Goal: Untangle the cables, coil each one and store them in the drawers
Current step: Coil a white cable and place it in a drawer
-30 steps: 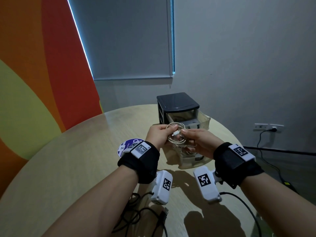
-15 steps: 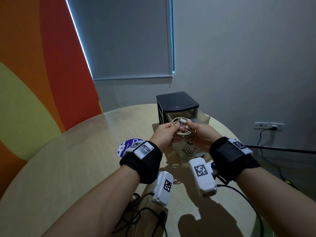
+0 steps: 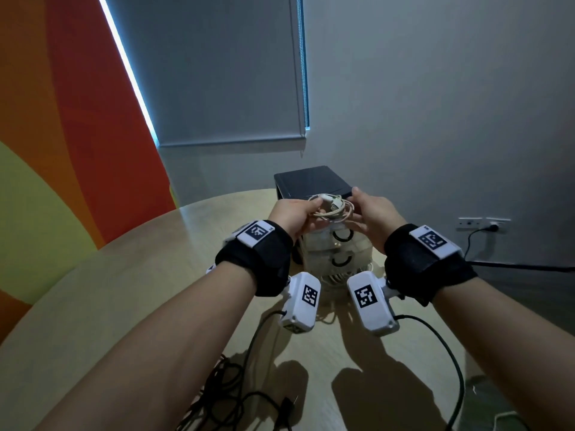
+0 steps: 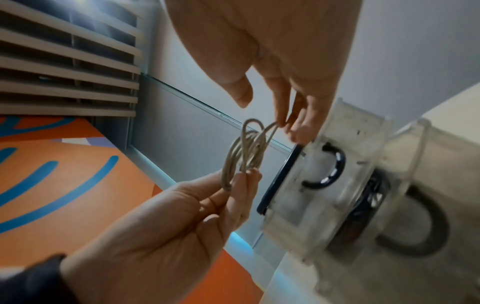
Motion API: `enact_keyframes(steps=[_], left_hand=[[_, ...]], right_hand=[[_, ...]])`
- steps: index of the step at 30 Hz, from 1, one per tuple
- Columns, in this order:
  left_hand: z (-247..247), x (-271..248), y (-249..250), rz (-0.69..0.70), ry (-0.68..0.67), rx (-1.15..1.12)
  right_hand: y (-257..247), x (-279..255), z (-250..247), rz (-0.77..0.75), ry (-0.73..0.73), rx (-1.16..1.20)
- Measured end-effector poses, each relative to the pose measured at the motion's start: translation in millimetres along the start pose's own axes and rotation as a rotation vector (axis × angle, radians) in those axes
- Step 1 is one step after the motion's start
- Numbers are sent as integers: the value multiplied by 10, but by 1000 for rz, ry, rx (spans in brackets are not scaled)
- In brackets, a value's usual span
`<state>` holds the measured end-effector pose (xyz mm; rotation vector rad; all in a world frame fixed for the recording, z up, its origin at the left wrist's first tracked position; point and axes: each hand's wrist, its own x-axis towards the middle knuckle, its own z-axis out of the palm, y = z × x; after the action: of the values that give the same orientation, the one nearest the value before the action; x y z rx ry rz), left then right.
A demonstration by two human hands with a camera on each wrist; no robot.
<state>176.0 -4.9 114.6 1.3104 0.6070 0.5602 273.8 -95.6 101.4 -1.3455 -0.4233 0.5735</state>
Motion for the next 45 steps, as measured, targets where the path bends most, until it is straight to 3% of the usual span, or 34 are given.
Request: enact_keyframes(steps=[4,7,12,15,19,24,30,32,37,45], left_hand=[[90,204,18,-63,70,32],[188,311,7,-105,92,95],[326,500,-104,-119,164,318],[379,546,-129,-66,144,534],[396,568,-152,30,288,921],[438,546,-111,-1,337,1213],[541,553,-155,70,249,1374],[556,573,-179,67,225,1398],[537,632,-210,46,206,1314],[335,528,-116,41,-171,1077]], right_hand=[[73,191,-190,-141,204,-272],[170,267,-322,-148,282,-377],[332,362,-397,-75,227,-422],[346,392,-383,-93,194,-380],[359,419,-404,-104,156,-340],[360,340,-424,-208,109,-310],[281,283,-337,-333,20,-448],[268,308,-343,-339,64,-549],[269,394,-363,-228,135,-653],[276,474,-330,-199,181,-677]])
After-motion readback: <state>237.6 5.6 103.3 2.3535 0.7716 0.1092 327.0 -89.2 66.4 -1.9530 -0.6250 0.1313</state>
